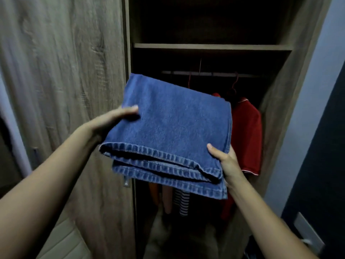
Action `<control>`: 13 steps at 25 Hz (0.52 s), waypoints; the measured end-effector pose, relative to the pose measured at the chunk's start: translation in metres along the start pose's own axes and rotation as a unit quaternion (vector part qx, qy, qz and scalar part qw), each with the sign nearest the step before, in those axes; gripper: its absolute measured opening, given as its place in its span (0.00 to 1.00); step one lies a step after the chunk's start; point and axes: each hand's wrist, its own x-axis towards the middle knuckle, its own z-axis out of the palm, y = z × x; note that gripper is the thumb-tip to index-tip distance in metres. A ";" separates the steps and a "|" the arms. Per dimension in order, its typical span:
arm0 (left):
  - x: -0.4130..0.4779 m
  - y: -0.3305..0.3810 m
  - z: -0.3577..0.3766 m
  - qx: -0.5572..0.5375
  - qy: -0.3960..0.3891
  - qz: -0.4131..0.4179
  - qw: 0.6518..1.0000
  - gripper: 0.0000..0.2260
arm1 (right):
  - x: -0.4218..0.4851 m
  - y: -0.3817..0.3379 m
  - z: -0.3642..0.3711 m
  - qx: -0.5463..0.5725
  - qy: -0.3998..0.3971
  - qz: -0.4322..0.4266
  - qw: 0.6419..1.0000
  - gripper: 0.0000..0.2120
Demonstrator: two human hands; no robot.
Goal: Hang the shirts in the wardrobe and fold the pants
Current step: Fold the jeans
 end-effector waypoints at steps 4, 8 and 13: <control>-0.015 -0.046 0.013 0.003 -0.028 -0.005 1.000 0.31 | -0.005 0.000 -0.012 -0.031 -0.039 0.000 0.999 0.29; -0.015 -0.051 0.016 -0.036 0.009 0.059 0.998 0.31 | -0.009 0.001 -0.018 -0.055 -0.043 0.003 0.998 0.31; -0.025 -0.021 0.014 0.032 0.015 0.131 0.991 0.29 | -0.007 -0.023 -0.011 -0.210 0.013 -0.082 0.974 0.58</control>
